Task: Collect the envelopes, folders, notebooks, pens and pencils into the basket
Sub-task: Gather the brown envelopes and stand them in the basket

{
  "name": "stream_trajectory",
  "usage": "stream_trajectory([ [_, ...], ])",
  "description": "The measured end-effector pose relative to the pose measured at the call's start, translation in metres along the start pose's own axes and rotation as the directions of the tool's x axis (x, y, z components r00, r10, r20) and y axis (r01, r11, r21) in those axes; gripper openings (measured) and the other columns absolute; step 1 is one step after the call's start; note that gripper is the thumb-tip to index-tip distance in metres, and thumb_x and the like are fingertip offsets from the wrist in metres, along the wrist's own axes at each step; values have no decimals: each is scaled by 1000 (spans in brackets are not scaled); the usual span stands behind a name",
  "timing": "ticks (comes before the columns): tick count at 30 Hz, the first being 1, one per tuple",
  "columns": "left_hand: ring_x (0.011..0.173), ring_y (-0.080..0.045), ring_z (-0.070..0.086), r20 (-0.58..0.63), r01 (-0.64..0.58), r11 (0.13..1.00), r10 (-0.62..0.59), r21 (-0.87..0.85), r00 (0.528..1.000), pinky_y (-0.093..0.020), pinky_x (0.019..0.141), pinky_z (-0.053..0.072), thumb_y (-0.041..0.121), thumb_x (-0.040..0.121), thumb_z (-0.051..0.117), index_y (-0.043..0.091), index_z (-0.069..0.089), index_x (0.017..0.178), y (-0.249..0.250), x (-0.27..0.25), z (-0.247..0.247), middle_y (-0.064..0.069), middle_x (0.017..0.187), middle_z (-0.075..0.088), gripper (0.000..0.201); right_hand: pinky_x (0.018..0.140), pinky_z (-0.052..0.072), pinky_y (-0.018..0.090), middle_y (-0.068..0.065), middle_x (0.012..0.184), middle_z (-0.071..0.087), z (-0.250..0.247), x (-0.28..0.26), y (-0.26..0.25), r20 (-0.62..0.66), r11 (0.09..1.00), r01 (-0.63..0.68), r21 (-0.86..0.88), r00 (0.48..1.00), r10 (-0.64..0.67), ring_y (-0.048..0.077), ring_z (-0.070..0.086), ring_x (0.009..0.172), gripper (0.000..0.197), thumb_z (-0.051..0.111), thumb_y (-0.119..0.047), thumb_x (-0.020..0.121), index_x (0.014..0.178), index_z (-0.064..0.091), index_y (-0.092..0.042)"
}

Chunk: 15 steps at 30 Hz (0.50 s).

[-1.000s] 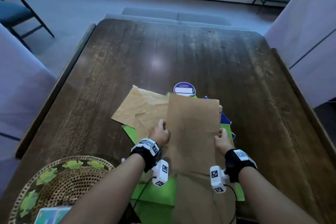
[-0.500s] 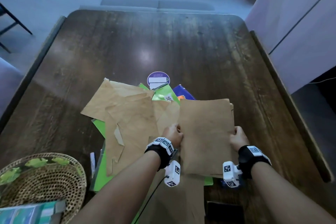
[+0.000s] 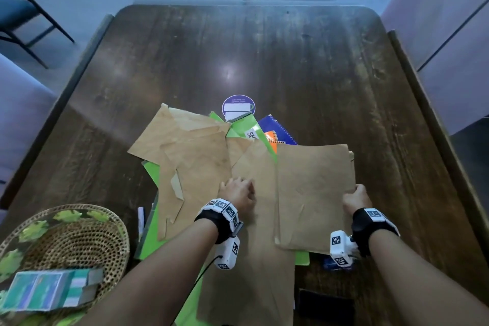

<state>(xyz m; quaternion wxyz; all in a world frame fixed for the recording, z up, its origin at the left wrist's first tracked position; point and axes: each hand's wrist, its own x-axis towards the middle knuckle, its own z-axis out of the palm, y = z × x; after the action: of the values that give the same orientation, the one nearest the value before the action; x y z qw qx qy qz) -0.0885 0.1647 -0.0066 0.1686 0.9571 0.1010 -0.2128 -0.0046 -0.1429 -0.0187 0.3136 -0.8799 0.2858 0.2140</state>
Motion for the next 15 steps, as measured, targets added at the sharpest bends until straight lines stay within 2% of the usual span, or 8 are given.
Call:
stream_trajectory([
  [2, 110, -23, 56, 24, -5, 1000, 5, 7, 1000, -37, 93, 35, 23, 81, 54, 30, 62, 101, -2, -1, -1, 5, 112, 61, 22, 97, 42, 38, 23, 134, 54, 4, -5, -4, -21, 1000, -4, -3, 1000, 4, 41, 53, 121, 47, 56, -10, 90, 135, 45, -3],
  [4, 109, -21, 58, 55, -22, 1000, 22, 7, 998, -36, 89, 33, 16, 82, 52, 28, 64, 100, -4, -1, -4, 5, 112, 61, 25, 109, 34, 45, 24, 146, 41, 11, -13, -8, -59, 998, 25, -58, 998, -29, 42, 42, 132, 63, 57, -12, 87, 145, 34, -3],
  [6, 108, -20, 58, 75, -33, 999, 34, -16, 997, -36, 86, 31, 12, 82, 51, 26, 64, 100, -5, -1, -8, 3, 112, 60, 27, 113, 27, 47, 19, 152, 33, 18, -25, -11, -107, 982, 106, -156, 987, -123, 39, 34, 139, 73, 59, -16, 85, 150, 28, -7],
  [8, 107, -23, 60, 106, -27, 1000, 28, -15, 994, -35, 84, 32, 11, 82, 51, 23, 64, 102, -5, -2, -17, 1, 111, 64, 26, 111, 31, 46, 16, 149, 38, 25, -37, -20, -125, 949, 236, -208, 956, -265, 37, 39, 135, 67, 59, -17, 85, 147, 36, -10],
  [10, 106, -27, 61, 146, -12, 1000, 16, -25, 989, -33, 82, 37, 12, 84, 52, 21, 62, 106, -7, -2, -28, -4, 112, 67, 26, 101, 43, 42, 13, 135, 52, 33, -53, -31, -46, 900, 400, -177, 910, -413, 32, 53, 119, 46, 56, -16, 89, 135, 52, -13],
  [12, 106, -29, 61, 176, 15, 999, -6, -50, 984, -32, 80, 40, 13, 83, 54, 22, 61, 109, -12, -4, -44, -5, 114, 67, 28, 88, 48, 33, 4, 117, 61, 43, -72, -41, 108, 849, 519, -102, 854, -509, 21, 60, 100, 32, 54, -17, 94, 126, 59, -16],
  [13, 107, -29, 61, 174, 25, 998, -15, -55, 985, -31, 80, 40, 14, 83, 55, 23, 60, 109, -15, -6, -53, -4, 115, 66, 29, 85, 47, 30, 1, 112, 63, 48, -82, -46, 186, 828, 556, -71, 823, -537, 17, 60, 95, 32, 55, -19, 95, 127, 59, -16],
  [15, 109, -28, 59, 158, 53, 997, -42, -63, 986, -34, 84, 40, 15, 84, 54, 24, 57, 111, -22, -11, -72, -5, 117, 65, 29, 88, 47, 29, -1, 114, 64, 60, -100, -54, 323, 820, 572, -23, 780, -536, 15, 60, 99, 36, 56, -26, 97, 132, 56, -17],
])
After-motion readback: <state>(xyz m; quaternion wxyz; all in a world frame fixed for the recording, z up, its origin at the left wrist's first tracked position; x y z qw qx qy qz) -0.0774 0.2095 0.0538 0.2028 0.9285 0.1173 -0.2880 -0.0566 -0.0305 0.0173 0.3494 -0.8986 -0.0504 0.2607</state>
